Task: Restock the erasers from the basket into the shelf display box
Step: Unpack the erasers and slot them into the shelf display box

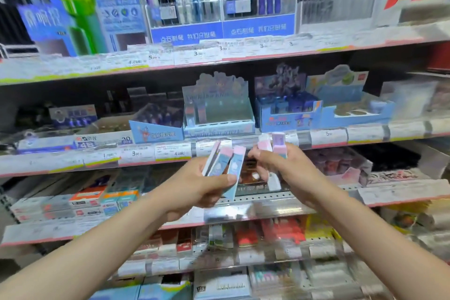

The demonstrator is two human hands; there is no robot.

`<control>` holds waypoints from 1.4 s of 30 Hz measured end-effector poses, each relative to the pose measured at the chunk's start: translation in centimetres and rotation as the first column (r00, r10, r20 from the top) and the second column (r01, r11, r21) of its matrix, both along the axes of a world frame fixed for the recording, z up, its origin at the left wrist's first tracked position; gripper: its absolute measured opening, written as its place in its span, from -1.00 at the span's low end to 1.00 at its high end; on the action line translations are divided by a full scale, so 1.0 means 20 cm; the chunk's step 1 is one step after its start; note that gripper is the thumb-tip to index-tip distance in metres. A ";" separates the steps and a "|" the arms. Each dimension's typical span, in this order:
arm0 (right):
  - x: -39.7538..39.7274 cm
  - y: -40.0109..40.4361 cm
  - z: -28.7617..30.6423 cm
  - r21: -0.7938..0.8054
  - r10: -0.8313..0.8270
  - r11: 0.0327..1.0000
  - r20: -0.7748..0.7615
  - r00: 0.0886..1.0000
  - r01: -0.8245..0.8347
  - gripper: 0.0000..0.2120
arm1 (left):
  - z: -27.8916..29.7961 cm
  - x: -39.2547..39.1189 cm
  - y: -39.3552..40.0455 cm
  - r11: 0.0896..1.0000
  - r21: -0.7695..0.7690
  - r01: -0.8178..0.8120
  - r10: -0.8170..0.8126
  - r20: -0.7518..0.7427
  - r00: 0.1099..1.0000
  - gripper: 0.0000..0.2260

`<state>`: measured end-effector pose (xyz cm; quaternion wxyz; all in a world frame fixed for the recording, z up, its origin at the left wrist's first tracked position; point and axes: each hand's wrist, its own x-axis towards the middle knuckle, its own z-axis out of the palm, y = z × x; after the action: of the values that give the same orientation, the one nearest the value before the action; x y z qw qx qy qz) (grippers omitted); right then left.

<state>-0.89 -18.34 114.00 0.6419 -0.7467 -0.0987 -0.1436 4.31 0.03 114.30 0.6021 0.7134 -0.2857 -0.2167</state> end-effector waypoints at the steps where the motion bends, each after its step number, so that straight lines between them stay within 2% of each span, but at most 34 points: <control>1: 0.01 -0.03 0.02 -0.019 0.010 1.000 0.009 1.000 -0.010 -0.77 | 0.01 0.01 -0.02 1.000 0.011 -0.005 0.005 0.001 1.000 -0.82; 6: 0.12 -0.11 0.12 -0.175 0.073 0.982 0.051 0.996 -0.063 -0.70 | 0.09 0.08 -0.14 0.997 0.058 -0.054 0.047 0.112 0.993 -0.80; 10: 0.24 -0.14 0.16 -0.252 0.092 0.966 0.108 0.990 -0.062 -0.66 | 0.09 0.14 -0.21 0.983 0.074 -0.169 0.152 0.194 0.969 -0.74; 12: 0.29 -0.16 0.18 -0.296 0.084 0.955 0.149 0.985 -0.037 -0.66 | 0.08 0.16 -0.21 0.972 0.095 -0.215 0.178 0.301 0.937 -0.78; 14: 0.35 -0.17 0.21 -0.281 0.074 0.959 0.177 0.981 -0.021 -0.69 | 0.09 0.22 -0.16 0.937 0.133 -0.324 0.205 0.542 0.815 -0.85; 15: 0.38 -0.17 0.23 -0.257 0.068 0.966 0.185 0.980 -0.019 -0.72 | 0.10 0.25 -0.12 0.907 0.146 -0.395 0.204 0.668 0.715 -0.80; 17: 0.45 -0.17 0.28 -0.228 0.055 0.974 0.201 0.978 -0.008 -0.78 | 0.15 0.32 -0.03 0.857 0.194 -0.478 0.085 0.860 0.503 -0.74; 19: 0.53 -0.14 0.31 -0.238 0.032 0.971 0.225 0.974 0.023 -0.76 | 0.20 0.39 0.03 0.806 0.267 -0.529 -0.091 0.938 0.334 -0.88; 21: 0.61 -0.11 0.33 -0.257 0.011 0.965 0.232 0.973 0.050 -0.71 | 0.26 0.45 0.09 0.756 0.296 -0.584 -0.176 0.951 0.253 -0.81; 24: 0.69 -0.04 0.34 -0.323 0.004 0.944 0.214 0.977 0.067 -0.68 | 0.31 0.57 0.15 0.676 0.330 -0.659 -0.252 0.944 0.213 -0.54; 28: 0.79 0.05 0.32 -0.419 -0.072 0.899 0.151 0.986 0.129 -0.66 | 0.31 0.73 0.20 0.594 0.449 -0.667 -0.380 0.888 0.260 -0.46; 30: 0.84 0.08 0.32 -0.404 -0.141 0.897 0.124 0.982 0.180 -0.68 | 0.31 0.78 0.23 0.615 0.511 -0.601 -0.431 0.856 0.287 -0.43; 33: 0.90 0.12 0.34 -0.420 -0.213 0.875 0.113 0.970 0.241 -0.68 | 0.31 0.83 0.25 0.687 0.524 -0.504 -0.423 0.852 0.309 -0.42; 38: 0.97 0.17 0.33 -0.440 -0.196 0.870 0.105 0.975 0.222 -0.67 | 0.29 0.88 0.28 0.746 0.497 -0.444 -0.417 0.868 0.271 -0.45; 42: 1.00 0.16 0.32 -0.434 -0.199 0.872 0.105 0.974 0.225 -0.68 | 0.29 0.88 0.28 0.779 0.479 -0.404 -0.386 0.875 0.293 -0.46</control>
<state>19.14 -15.12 120.38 0.4322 -0.8751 -0.0646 -0.2079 21.84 5.67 120.15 0.0350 0.8530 -0.4908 0.1744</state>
